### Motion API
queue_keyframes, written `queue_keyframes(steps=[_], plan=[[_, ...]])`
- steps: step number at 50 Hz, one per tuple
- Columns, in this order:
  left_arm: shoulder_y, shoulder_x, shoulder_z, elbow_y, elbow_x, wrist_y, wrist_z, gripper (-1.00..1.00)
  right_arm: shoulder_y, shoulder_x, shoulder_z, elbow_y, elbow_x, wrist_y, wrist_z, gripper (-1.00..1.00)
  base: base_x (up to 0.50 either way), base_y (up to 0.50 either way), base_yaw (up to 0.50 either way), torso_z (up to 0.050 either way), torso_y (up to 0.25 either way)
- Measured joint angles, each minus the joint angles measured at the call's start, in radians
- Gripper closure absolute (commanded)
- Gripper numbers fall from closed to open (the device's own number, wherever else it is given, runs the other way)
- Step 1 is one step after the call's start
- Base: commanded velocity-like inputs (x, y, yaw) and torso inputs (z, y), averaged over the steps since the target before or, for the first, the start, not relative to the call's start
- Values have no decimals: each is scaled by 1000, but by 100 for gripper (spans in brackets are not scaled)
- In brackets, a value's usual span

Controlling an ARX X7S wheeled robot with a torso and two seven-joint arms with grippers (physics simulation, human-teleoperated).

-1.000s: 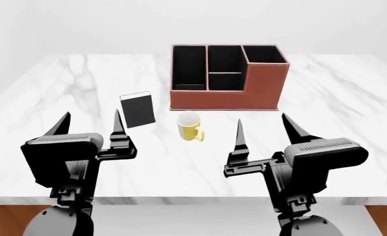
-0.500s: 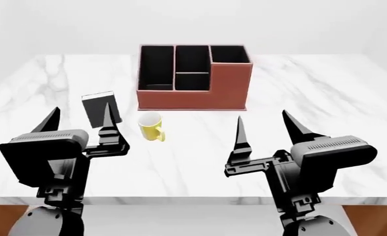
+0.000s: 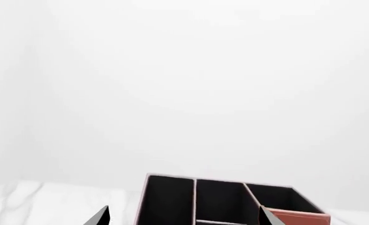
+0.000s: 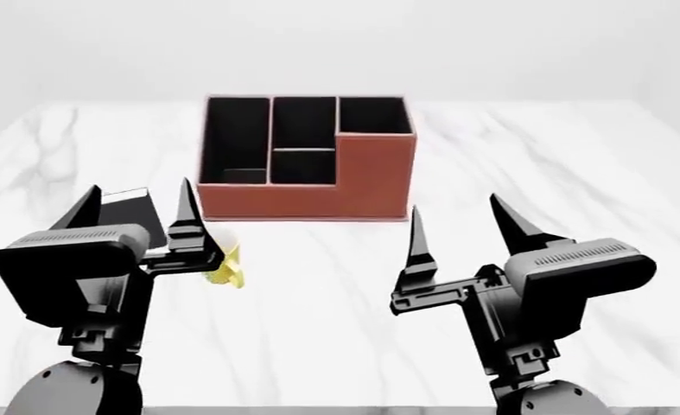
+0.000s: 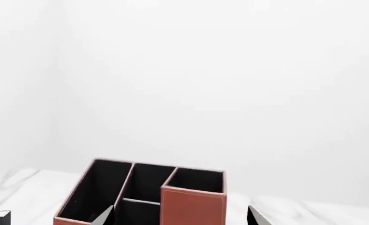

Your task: Pick up the yellow and white mug and place it to the right of the caddy.

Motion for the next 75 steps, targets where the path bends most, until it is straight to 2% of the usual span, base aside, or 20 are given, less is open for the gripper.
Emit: queue_keyframes(steps=[35,50,59,75], plan=[[0,-32,10,11,-34,6,-32,-100,7,18,-34,3,17,3,16,-100,500,146,0,0,1],[-1,-40,18,7,-40,10,-41,-100,8,22,-36,-12,40,3,20,-100,0,0,0,0,1],[3,-45,24,10,-47,14,-41,-100,43,40,-76,-100,58,130,25,-100,0,0,0,0,0],[12,-63,20,34,-61,12,-46,-100,184,44,-107,-307,224,496,14,-100,0,0,0,-2,-250]])
